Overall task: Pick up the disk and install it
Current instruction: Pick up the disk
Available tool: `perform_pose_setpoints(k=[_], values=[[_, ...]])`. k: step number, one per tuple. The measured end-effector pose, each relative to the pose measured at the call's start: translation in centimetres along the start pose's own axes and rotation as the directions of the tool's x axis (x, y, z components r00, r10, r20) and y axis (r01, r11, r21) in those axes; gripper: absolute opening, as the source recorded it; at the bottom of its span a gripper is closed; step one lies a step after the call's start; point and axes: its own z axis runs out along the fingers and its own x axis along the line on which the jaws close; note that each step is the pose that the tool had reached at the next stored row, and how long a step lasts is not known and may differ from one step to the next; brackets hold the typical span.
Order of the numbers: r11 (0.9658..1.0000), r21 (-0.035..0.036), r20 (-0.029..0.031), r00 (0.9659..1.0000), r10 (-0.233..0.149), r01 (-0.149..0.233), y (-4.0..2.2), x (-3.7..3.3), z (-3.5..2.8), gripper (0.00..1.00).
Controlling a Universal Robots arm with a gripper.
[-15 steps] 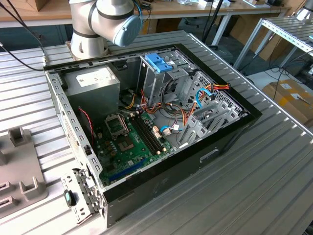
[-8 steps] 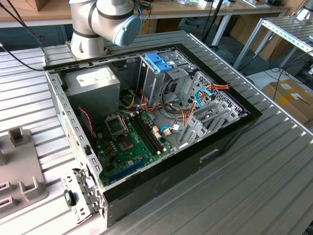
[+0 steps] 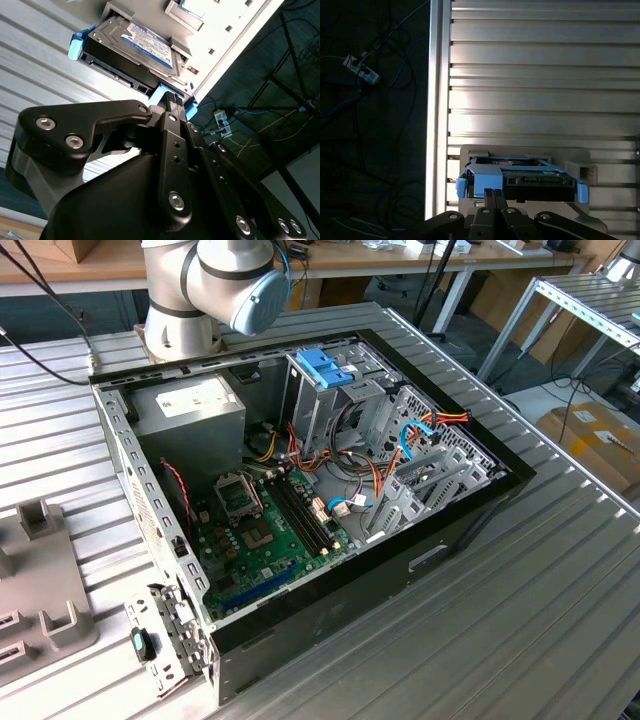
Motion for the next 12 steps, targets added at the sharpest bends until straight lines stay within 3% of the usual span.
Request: perform_pose_setpoints(k=[9,12], values=[[1.0000,0.0005,-0.0002,1.0000,-0.006,0.006,0.01,0.00,0.00,0.11],[0.9986,0.0020,-0.0015,0.9986,-0.052,0.052,0.01,0.00,0.01,0.11]])
